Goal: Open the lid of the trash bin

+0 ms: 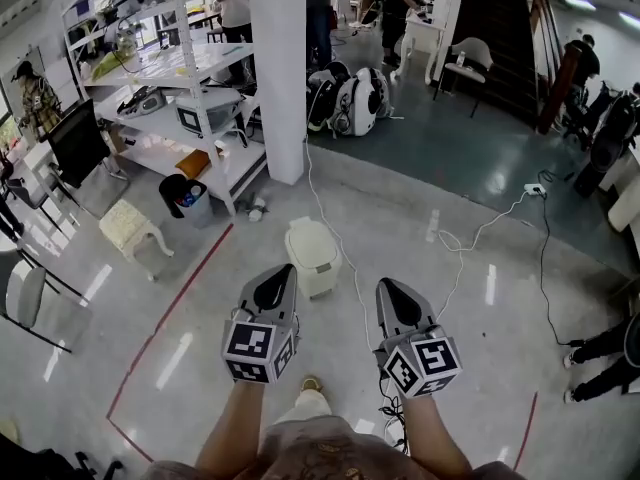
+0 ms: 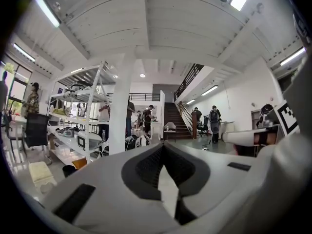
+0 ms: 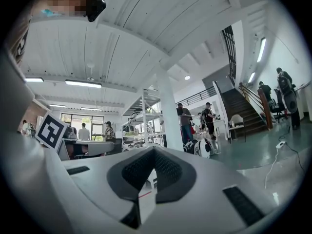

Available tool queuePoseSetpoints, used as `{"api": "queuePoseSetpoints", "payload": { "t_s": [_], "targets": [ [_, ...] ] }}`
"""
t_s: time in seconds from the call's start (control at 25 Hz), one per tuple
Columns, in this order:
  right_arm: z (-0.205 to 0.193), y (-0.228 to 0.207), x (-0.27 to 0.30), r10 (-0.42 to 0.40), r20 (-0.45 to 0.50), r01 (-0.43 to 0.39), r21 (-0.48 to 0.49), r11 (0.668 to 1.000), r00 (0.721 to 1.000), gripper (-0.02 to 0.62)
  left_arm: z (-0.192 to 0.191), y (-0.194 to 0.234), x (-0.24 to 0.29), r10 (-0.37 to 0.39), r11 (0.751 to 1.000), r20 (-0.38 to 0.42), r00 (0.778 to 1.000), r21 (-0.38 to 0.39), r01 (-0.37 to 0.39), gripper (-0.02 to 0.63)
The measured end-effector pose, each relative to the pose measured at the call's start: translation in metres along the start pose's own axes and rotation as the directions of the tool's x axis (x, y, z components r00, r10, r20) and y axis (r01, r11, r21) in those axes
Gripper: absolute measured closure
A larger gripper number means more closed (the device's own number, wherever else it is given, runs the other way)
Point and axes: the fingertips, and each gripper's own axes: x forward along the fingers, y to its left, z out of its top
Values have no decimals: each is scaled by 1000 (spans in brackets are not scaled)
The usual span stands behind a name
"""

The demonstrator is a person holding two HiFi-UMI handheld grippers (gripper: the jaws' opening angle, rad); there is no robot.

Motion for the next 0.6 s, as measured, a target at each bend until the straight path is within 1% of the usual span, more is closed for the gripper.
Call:
{"api": "queuePoseSetpoints", "payload": {
  "t_s": [0.28, 0.48, 0.6],
  "targets": [
    [6, -19, 67, -19, 3, 19, -5, 1000, 1000, 563, 3, 40, 57, -25, 1000, -1, 1000, -11, 25, 597],
    [5, -31, 103, -41, 10, 41, -3, 999, 999, 563, 1, 50, 91, -72, 997, -7, 997, -2, 72, 597],
    [3, -41, 121, -59, 14, 59, -7, 998, 998, 563, -2, 60, 110, -88, 996, 1, 996, -9, 88, 597]
  ]
}}
